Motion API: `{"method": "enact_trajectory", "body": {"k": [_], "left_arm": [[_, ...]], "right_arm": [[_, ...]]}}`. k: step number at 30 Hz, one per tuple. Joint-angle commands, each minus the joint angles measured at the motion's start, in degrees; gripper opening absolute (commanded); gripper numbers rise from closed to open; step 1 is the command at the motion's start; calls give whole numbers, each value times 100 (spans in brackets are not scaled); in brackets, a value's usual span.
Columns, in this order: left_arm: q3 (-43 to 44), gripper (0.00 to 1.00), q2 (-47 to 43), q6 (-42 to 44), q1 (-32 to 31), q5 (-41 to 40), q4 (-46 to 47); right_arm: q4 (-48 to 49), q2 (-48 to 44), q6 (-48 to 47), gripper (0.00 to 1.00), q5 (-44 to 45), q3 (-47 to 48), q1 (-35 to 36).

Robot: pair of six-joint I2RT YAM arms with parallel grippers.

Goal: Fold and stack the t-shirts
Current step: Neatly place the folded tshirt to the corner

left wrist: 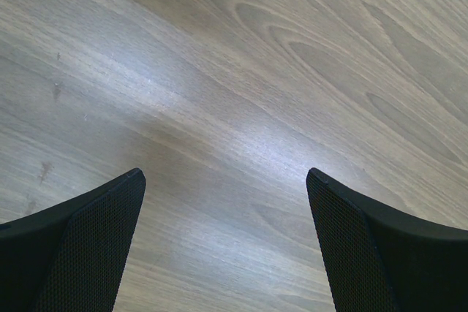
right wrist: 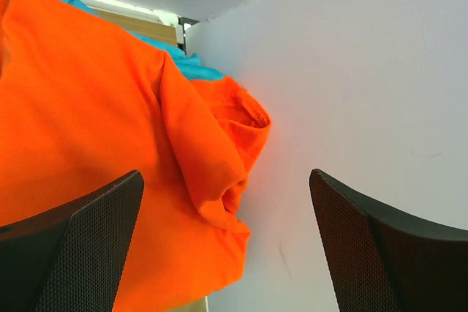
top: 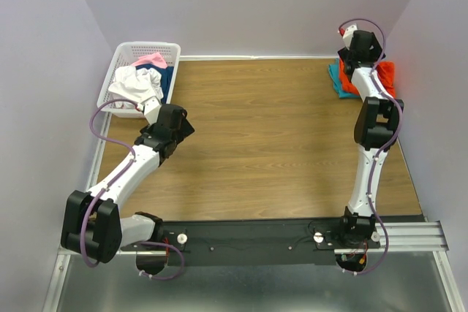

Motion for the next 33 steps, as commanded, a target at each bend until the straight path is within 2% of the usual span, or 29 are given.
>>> {"method": "enact_trajectory", "body": {"k": [1,6,9,12,15,17,18,22,29,33], "left_arm": [[150,98,16,52,27,-201,116],[97,98,-72,87,35,-183,160],[54,98,-133,96,35,-139,230],[-8,98,-168,105,35,-78,291],[-35,98,-177,122,35,-43,370],[-61,98,-160,210,35,10,519],[-44,98,-116,245,44,71,633],[175,98,121,386,62,186,643],[431,98,403,430,79,379,555],[475,98,543,438,79,616,608]], "right_arm": [[118,-172,395,100,-211,48,-50],[126,-489,764,100,-316,-128,-41],[109,-568,1352,100,-343,-111,-33],[-66,-560,2380,100,227,64,-6],[-1145,-481,3459,100,431,653,-6],[-1559,-637,4768,100,519,698,-6],[-1761,-769,5503,100,301,463,-15],[-1781,-1166,6781,100,-543,-285,-6],[-1834,-911,7426,100,-422,-506,-15],[-1860,-481,7541,100,-308,-182,-76]]}}
